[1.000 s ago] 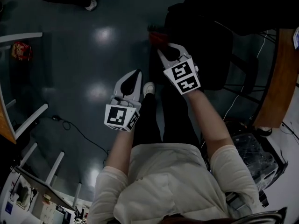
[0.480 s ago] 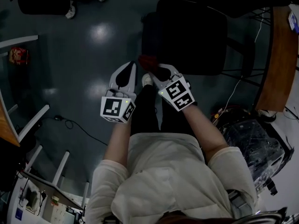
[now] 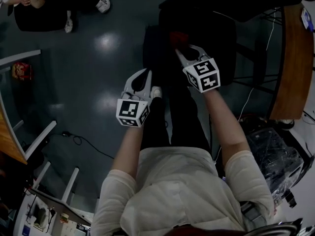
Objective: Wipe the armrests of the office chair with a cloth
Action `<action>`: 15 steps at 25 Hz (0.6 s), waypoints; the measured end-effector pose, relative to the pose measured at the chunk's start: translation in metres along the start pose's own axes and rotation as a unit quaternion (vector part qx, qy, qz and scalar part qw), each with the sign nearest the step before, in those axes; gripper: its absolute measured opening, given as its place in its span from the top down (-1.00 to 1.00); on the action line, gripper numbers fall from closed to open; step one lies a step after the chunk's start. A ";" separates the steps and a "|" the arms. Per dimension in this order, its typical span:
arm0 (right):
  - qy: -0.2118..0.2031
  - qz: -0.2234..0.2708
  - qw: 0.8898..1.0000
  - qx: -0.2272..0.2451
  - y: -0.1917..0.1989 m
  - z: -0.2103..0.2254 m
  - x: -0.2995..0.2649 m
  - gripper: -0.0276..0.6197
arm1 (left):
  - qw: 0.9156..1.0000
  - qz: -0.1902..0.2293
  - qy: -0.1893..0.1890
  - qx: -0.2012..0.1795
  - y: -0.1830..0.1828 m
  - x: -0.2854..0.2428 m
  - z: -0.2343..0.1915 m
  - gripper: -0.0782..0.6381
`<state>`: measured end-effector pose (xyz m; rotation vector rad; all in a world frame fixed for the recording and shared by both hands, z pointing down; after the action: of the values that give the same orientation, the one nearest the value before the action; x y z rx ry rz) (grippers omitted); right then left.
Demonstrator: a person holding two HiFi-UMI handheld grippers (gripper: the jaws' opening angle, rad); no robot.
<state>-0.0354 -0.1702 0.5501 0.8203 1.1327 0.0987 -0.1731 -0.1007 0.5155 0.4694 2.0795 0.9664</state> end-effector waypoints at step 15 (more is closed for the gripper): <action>-0.058 -0.042 0.990 0.118 -0.008 -0.008 -0.066 0.77 | 0.999 -0.043 -0.004 0.024 0.005 -0.032 -0.012 0.73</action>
<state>-0.0744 -0.2026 0.5940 0.9737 1.0798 -0.1546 -0.1623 -0.1219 0.5404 0.4057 2.1024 0.8646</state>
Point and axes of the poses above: the fingertips, and each gripper's own axes: x backward along the fingers, z to its right, y out of its underside, the point moved 3 cm from there along x, backward along the fingers, and after that the axes turned 5 degrees about -z, right-handed, at the moved point
